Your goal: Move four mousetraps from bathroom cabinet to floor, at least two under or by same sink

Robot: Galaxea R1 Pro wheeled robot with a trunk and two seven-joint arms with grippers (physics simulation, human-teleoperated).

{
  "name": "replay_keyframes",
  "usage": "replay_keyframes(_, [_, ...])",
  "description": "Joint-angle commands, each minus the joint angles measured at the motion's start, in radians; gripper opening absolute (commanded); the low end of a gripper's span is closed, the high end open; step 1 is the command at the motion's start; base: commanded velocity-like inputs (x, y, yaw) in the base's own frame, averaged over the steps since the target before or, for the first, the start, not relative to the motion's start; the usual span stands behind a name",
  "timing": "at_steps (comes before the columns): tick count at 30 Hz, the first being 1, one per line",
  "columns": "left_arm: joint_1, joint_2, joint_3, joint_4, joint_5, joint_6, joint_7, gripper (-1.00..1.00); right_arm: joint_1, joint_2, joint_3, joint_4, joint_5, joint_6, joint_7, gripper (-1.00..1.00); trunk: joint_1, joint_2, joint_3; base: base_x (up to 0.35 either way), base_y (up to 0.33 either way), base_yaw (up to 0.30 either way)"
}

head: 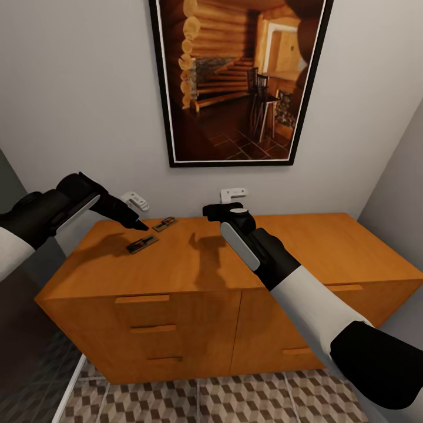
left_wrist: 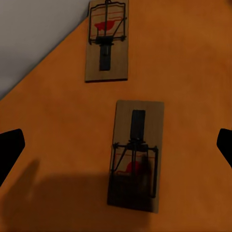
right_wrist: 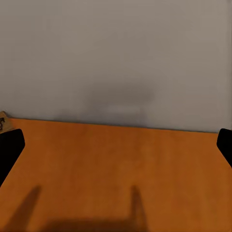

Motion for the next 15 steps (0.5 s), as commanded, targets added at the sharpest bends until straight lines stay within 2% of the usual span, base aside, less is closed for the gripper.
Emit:
replay_keyframes(1, [-0.001, 0.001, -0.003, -0.001, 0.000, 0.003, -0.002, 1.00, -0.001, 0.000, 0.003, -0.001, -0.010, 0.001, -0.010, 1.00, 0.000, -0.001, -0.001, 0.000, 0.000, 0.000])
replay_keyframes(11, [0.013, 0.002, -0.003, 0.000, 0.001, -0.009, -0.005, 1.00, -0.001, 0.000, 0.003, -0.001, -0.010, 0.001, -0.011, 1.00, 0.000, -0.001, -0.001, 0.000, 0.000, 0.000])
replay_keyframes(15, [0.019, 0.003, -0.003, 0.008, 0.001, -0.018, -0.026, 1.00, -0.001, 0.000, 0.003, -0.001, -0.010, 0.001, -0.011, 1.00, 0.000, -0.001, -0.001, 0.000, 0.000, 0.000])
